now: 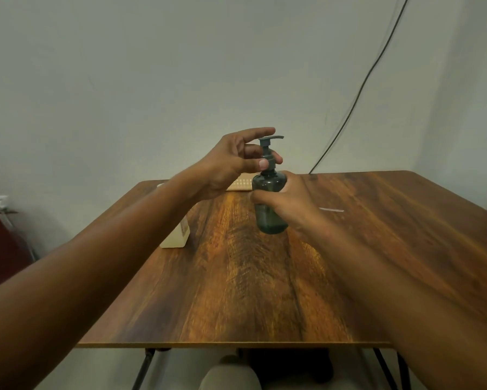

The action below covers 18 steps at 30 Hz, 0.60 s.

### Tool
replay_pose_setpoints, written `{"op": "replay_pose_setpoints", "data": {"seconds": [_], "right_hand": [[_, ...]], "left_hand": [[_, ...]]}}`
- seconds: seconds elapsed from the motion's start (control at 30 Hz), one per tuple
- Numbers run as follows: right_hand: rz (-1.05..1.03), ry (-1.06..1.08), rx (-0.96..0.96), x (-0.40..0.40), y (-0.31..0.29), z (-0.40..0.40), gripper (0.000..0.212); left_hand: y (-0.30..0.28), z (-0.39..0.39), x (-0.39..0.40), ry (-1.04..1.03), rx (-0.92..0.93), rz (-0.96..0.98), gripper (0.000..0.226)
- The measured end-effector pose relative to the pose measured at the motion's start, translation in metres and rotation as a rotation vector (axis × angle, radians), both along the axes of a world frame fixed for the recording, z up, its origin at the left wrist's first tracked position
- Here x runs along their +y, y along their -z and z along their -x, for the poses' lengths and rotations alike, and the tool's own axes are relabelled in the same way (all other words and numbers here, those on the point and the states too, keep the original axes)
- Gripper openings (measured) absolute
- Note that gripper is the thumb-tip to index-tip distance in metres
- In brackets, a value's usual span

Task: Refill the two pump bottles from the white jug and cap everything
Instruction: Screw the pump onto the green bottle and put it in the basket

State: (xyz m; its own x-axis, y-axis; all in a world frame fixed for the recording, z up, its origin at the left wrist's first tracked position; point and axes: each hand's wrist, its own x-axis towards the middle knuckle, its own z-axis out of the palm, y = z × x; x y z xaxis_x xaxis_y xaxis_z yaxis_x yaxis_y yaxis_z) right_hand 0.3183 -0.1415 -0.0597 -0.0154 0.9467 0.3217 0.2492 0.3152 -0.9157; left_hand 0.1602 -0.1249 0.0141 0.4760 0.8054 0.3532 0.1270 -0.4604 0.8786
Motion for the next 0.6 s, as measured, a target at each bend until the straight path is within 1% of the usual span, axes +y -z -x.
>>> {"op": "replay_pose_setpoints", "data": {"seconds": [0.1,0.2,0.23,0.3,0.33,0.4,0.53,0.6], "right_hand": [[0.01,0.005,0.019,0.0,0.001,0.001,0.057],[-0.006,0.033,0.017,0.0,-0.004,0.002,0.058],[-0.015,0.033,0.018,0.0,-0.005,0.002,0.058],[-0.016,0.022,0.018,-0.001,-0.005,0.003,0.058],[-0.01,0.015,0.018,-0.001,-0.005,0.003,0.058],[0.009,-0.011,0.028,-0.003,-0.005,0.0,0.056],[0.041,-0.109,0.016,-0.005,-0.008,-0.008,0.052],[0.064,-0.149,0.045,-0.006,-0.006,-0.01,0.048]], "left_hand": [[0.0,-0.002,-0.001,-0.006,-0.018,-0.005,0.065],[0.005,-0.01,-0.006,-0.154,-0.057,-0.094,0.059],[0.007,-0.013,-0.007,-0.204,-0.069,-0.129,0.054],[0.009,-0.016,-0.006,-0.23,-0.044,-0.173,0.04],[0.008,-0.016,-0.004,-0.215,-0.019,-0.173,0.035],[0.006,-0.013,0.0,-0.142,-0.003,-0.127,0.032],[0.003,-0.003,0.006,0.104,-0.003,0.01,0.038],[0.003,-0.002,0.006,0.151,0.023,0.013,0.038]]}}
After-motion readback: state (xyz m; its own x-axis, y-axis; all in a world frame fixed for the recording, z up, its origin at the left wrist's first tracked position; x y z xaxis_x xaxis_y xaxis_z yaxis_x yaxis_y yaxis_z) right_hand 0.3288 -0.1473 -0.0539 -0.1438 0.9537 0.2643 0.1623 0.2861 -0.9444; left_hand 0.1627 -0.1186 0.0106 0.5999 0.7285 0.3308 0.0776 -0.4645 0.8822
